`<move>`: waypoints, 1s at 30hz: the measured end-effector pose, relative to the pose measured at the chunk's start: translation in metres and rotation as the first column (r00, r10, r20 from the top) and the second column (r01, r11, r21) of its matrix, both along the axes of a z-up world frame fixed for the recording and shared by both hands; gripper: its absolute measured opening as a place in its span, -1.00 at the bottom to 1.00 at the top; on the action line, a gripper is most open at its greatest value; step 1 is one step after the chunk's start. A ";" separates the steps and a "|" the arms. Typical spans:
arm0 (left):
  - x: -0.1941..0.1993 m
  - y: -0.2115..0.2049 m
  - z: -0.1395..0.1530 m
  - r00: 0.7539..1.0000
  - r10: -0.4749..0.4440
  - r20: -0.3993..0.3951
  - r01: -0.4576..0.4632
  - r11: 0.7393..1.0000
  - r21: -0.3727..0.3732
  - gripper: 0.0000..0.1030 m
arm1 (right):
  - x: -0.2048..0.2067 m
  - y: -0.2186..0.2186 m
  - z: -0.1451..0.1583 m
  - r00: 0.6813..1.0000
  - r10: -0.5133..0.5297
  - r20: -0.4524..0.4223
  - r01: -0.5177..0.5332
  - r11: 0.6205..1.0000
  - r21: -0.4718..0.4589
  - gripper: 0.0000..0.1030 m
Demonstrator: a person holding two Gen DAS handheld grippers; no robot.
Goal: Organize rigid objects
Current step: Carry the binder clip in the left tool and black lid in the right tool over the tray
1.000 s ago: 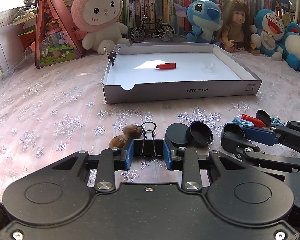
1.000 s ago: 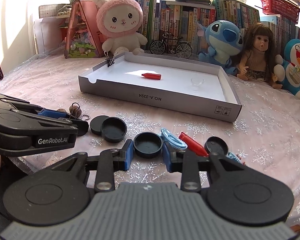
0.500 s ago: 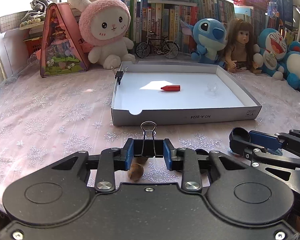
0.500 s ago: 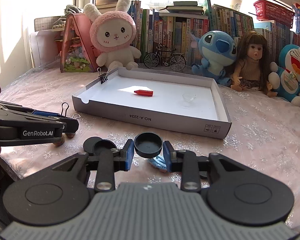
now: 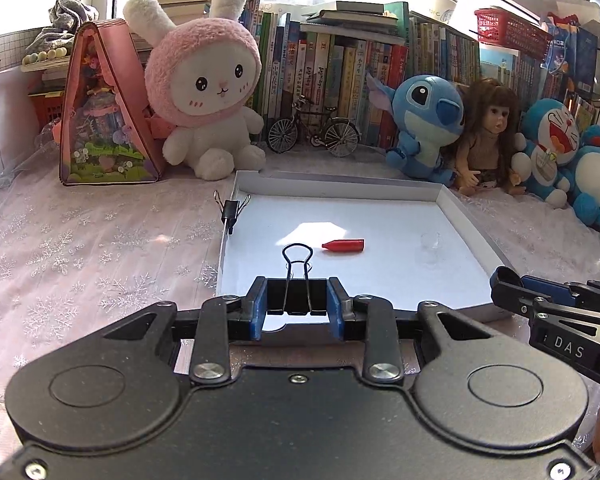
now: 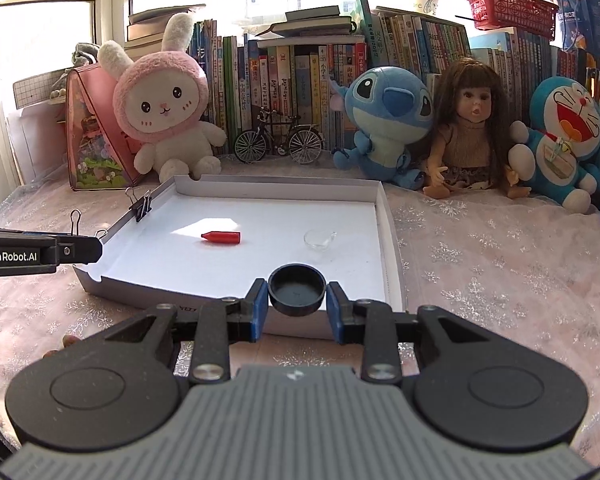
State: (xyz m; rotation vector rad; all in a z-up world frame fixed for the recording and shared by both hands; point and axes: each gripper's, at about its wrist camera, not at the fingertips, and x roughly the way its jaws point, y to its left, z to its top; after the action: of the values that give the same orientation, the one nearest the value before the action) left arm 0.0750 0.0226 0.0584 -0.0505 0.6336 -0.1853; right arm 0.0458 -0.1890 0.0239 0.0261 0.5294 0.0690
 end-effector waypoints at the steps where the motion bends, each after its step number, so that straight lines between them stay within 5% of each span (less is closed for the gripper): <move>1: 0.006 -0.001 0.002 1.000 -0.008 -0.002 0.008 1.000 -0.002 -0.42 | 0.005 -0.003 0.001 1.000 -0.005 -0.003 0.005 1.000 0.002 -0.27; 14: 0.089 -0.014 -0.004 0.991 -0.005 -0.131 0.008 1.000 0.029 -0.42 | 0.077 -0.043 0.003 0.987 -0.031 -0.155 0.041 0.997 0.061 -0.27; 20: 0.118 -0.019 -0.009 0.988 0.026 -0.155 -0.010 0.995 0.104 -0.42 | 0.111 -0.049 0.000 0.969 -0.025 -0.247 0.036 0.998 0.041 -0.27; 25: 0.137 -0.021 -0.016 0.976 0.020 -0.217 -0.003 0.997 0.081 -0.42 | 0.138 -0.063 -0.003 0.940 0.003 -0.342 0.047 0.990 0.136 -0.27; 30: 0.148 -0.026 -0.020 0.973 0.027 -0.228 -0.004 0.995 0.101 -0.42 | 0.148 -0.061 -0.001 0.933 -0.003 -0.359 0.047 0.992 0.116 -0.27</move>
State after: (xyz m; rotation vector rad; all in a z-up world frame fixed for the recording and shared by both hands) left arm 0.2233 -0.0031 0.0379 0.0197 0.8715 -0.1329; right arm 0.1942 -0.2505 0.0233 0.1688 0.8903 0.0722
